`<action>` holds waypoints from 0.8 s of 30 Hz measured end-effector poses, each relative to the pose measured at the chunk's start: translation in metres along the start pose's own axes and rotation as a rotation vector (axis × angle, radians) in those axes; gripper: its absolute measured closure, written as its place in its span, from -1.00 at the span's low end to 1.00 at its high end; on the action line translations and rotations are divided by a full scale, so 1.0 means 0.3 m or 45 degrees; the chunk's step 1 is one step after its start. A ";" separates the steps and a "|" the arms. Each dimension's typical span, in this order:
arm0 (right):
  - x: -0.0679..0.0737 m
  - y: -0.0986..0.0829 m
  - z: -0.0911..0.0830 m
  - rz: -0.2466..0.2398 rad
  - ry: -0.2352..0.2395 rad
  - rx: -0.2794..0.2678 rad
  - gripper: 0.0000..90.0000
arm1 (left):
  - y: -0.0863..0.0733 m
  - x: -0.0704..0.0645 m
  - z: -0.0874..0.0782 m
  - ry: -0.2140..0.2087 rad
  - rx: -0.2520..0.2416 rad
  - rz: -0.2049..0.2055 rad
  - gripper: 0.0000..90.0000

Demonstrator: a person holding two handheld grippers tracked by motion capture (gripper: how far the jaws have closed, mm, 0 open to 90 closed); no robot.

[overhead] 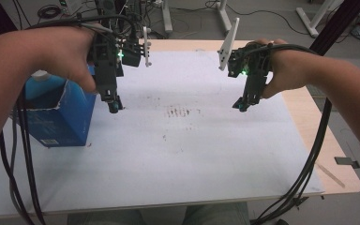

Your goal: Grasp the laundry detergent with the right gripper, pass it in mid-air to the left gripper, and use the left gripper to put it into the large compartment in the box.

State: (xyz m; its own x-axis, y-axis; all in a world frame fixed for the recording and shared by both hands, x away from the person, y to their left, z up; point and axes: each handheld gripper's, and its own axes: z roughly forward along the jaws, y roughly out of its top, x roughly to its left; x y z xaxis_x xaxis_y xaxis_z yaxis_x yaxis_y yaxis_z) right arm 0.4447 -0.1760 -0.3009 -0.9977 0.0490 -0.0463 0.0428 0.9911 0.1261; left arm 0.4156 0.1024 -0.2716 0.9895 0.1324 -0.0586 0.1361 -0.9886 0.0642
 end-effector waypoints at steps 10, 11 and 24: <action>-0.001 -0.008 -0.007 0.012 -0.005 -0.013 -0.99 | 0.020 -0.006 -0.002 0.013 -0.001 0.018 -0.96; 0.000 -0.006 -0.007 0.006 -0.007 -0.014 -0.99 | 0.021 -0.006 -0.001 0.014 -0.002 0.017 -0.96; 0.004 -0.001 -0.007 0.000 -0.011 -0.015 -0.99 | 0.025 -0.010 0.000 0.012 -0.003 0.013 -0.96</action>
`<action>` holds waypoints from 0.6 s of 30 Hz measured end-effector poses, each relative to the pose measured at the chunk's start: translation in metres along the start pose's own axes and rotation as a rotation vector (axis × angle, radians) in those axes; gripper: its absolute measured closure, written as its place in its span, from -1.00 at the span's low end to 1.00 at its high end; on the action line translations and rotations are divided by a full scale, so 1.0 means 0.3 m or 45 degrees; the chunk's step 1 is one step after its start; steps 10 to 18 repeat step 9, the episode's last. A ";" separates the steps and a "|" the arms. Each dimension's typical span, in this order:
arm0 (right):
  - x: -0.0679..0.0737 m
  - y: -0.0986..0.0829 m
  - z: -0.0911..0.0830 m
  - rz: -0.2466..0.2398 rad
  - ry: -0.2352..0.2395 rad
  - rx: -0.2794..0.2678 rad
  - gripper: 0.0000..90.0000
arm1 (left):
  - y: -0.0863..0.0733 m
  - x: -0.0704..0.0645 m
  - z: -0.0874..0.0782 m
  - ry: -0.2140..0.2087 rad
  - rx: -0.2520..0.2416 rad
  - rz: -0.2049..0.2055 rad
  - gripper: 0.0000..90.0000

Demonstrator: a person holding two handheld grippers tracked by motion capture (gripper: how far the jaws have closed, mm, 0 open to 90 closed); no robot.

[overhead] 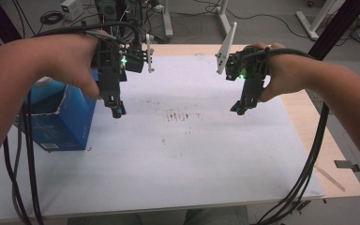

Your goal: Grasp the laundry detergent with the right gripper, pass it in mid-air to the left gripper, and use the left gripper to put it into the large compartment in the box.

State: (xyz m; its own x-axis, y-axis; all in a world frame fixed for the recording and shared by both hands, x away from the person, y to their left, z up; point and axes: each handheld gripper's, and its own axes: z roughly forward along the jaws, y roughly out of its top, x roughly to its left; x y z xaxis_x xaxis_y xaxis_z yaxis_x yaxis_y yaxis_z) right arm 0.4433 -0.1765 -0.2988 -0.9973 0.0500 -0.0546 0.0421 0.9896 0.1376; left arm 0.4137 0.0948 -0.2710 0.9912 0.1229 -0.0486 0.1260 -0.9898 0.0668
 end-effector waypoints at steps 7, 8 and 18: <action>0.002 -0.002 -0.004 0.006 -0.005 -0.005 -0.99 | 0.001 -0.002 -0.001 0.000 0.002 0.007 -0.96; 0.004 -0.001 -0.004 0.005 -0.009 -0.009 -0.99 | 0.000 -0.002 -0.001 0.000 0.001 0.004 -0.96; 0.006 0.000 -0.005 0.008 -0.007 -0.010 -0.99 | 0.000 -0.002 0.000 0.002 -0.003 0.003 -0.96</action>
